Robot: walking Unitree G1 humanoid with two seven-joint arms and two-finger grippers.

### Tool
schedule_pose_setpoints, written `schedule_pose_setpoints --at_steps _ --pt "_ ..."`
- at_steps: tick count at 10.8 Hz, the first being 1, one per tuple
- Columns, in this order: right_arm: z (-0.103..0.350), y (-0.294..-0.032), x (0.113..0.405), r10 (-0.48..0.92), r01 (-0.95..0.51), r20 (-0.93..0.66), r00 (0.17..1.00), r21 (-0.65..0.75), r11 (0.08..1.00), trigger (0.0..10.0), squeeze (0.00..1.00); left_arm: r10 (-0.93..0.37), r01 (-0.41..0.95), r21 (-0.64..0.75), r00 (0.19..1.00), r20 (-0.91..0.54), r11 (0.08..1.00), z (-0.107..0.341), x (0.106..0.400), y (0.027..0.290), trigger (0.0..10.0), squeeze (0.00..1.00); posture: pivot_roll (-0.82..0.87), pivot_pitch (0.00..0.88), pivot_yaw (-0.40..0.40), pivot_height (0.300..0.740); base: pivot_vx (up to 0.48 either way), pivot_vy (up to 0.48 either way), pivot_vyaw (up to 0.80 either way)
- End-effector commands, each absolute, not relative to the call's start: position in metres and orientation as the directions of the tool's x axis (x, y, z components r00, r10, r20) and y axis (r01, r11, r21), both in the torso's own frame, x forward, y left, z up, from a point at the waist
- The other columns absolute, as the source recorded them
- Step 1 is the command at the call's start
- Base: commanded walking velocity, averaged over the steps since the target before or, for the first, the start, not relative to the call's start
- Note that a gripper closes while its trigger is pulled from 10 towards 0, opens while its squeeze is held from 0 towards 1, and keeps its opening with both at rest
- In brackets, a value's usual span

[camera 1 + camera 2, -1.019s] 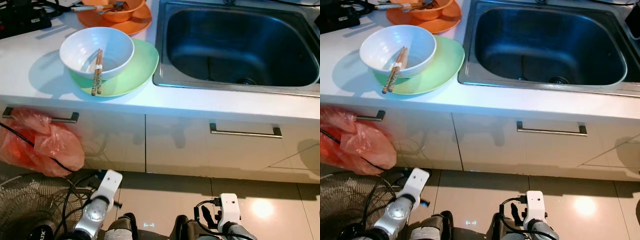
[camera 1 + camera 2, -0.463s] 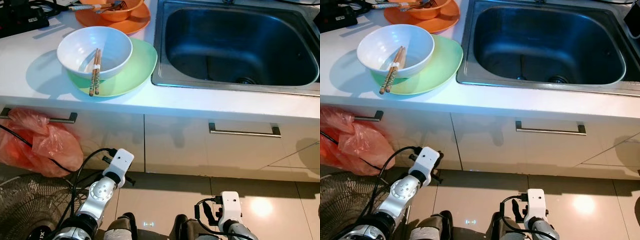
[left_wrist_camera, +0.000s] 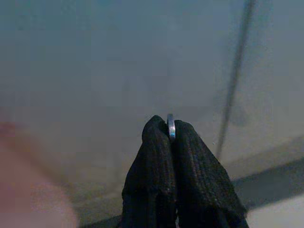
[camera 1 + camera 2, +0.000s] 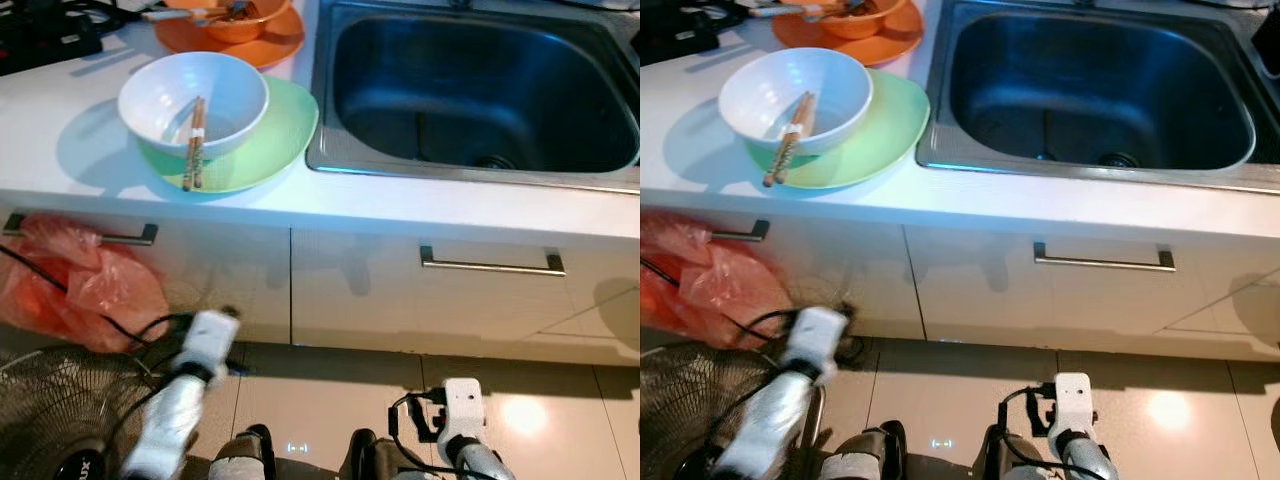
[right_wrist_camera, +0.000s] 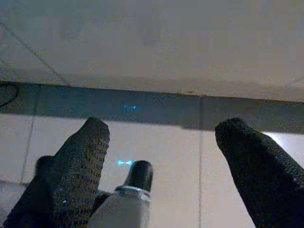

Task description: Kitchen organization

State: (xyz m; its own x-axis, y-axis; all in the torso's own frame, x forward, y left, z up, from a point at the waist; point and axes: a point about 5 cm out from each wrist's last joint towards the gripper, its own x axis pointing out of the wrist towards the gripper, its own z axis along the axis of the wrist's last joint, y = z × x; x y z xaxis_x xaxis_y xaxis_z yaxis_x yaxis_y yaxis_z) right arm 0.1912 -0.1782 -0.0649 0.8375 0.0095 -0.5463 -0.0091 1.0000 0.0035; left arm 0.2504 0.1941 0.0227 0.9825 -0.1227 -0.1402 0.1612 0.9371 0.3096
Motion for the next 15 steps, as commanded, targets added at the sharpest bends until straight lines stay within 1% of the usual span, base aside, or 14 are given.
schedule_pose_setpoints --at_steps 1,2,4,5,6,7,8,9,10,11,12,13,15 --pt "-0.068 -0.182 0.183 -0.015 0.003 -0.555 0.832 -0.023 1.0 10.0 0.0 -0.076 0.11 0.311 0.99 -0.121 0.944 0.027 0.247 0.201 10.0 0.0 0.09 0.251 -0.032 0.74 0.0 0.0 0.0" --pt "-0.067 -0.183 0.182 -0.035 0.019 -0.54 0.841 -0.034 0.999 10.0 0.0 -0.033 0.058 0.315 0.996 -0.081 0.947 0.036 0.244 0.207 10.0 0.0 0.09 0.268 -0.033 0.74 0.0 0.0 0.0" --pt "-0.065 -0.187 0.18 -0.132 0.107 -0.504 0.854 -0.077 0.991 10.0 0.0 0.173 -0.165 0.333 0.985 0.007 0.928 0.059 0.235 0.23 10.0 0.0 0.09 0.284 -0.032 0.74 0.0 0.0 0.0" --pt "-0.064 -0.189 0.179 -0.182 0.15 -0.479 0.859 -0.105 0.983 10.0 0.0 0.271 -0.273 0.358 0.961 0.057 0.893 0.073 0.227 0.241 10.0 0.0 0.09 0.29 -0.031 0.74 0.0 0.0 0.0" --pt "-0.063 -0.19 0.179 -0.211 0.174 -0.463 0.861 -0.122 0.977 10.0 0.0 0.299 -0.31 0.365 0.95 0.086 0.878 0.079 0.225 0.243 10.0 0.0 0.09 0.295 -0.029 0.74 0.0 0.0 0.0" --pt "-0.061 -0.193 0.177 -0.279 0.236 -0.433 0.857 -0.153 0.96 10.0 0.0 0.363 -0.384 0.419 0.922 0.134 0.823 0.088 0.22 0.245 10.0 0.0 0.09 0.296 -0.028 0.74 0.0 0.0 0.0" --pt "-0.059 -0.192 0.177 -0.295 0.254 -0.412 0.862 -0.152 0.955 10.0 0.0 0.294 -0.394 0.39 0.91 0.293 0.832 0.111 0.218 0.234 10.0 0.0 0.09 0.296 -0.029 0.74 0.0 0.0 0.0" --pt "-0.059 -0.192 0.177 -0.295 0.255 -0.409 0.864 -0.152 0.955 10.0 0.0 0.272 -0.378 0.38 0.913 0.305 0.844 0.115 0.217 0.229 10.0 0.0 0.09 0.294 -0.027 0.74 0.0 0.0 0.0" --pt "0.001 -0.279 0.195 -0.303 0.268 -0.146 0.942 -0.22 0.938 10.0 0.0 0.18 -0.207 0.319 0.977 0.113 0.925 0.097 0.221 0.214 10.0 0.0 0.09 0.29 -0.028 0.74 0.0 0.0 0.0" --pt "0.009 -0.275 0.199 -0.259 0.234 -0.093 0.961 -0.221 0.947 10.0 0.0 0.088 -0.079 0.258 0.996 -0.027 0.963 0.083 0.221 0.199 10.0 0.0 0.09 0.292 -0.029 0.74 0.0 0.0 0.0" --pt "0.007 -0.269 0.197 -0.26 0.236 -0.089 0.961 -0.223 0.946 10.0 0.0 0.064 -0.054 0.247 0.997 -0.033 0.968 0.085 0.219 0.193 10.0 0.0 0.09 0.295 -0.028 0.74 0.0 0.0 0.0" --pt "-0.002 -0.266 0.19 -0.251 0.221 -0.129 0.959 -0.209 0.953 10.0 0.0 0.118 -0.112 0.256 0.993 -0.009 0.96 0.092 0.218 0.199 10.0 0.0 0.09 0.297 -0.027 0.74 0.0 0.0 0.0" --pt "0.009 -0.273 0.185 -0.291 0.268 -0.128 0.948 -0.168 0.948 10.0 0.0 0.125 -0.124 0.255 0.992 0.014 0.959 0.101 0.217 0.202 10.0 0.0 0.08 0.298 -0.025 0.74 0.0 0.0 0.0"
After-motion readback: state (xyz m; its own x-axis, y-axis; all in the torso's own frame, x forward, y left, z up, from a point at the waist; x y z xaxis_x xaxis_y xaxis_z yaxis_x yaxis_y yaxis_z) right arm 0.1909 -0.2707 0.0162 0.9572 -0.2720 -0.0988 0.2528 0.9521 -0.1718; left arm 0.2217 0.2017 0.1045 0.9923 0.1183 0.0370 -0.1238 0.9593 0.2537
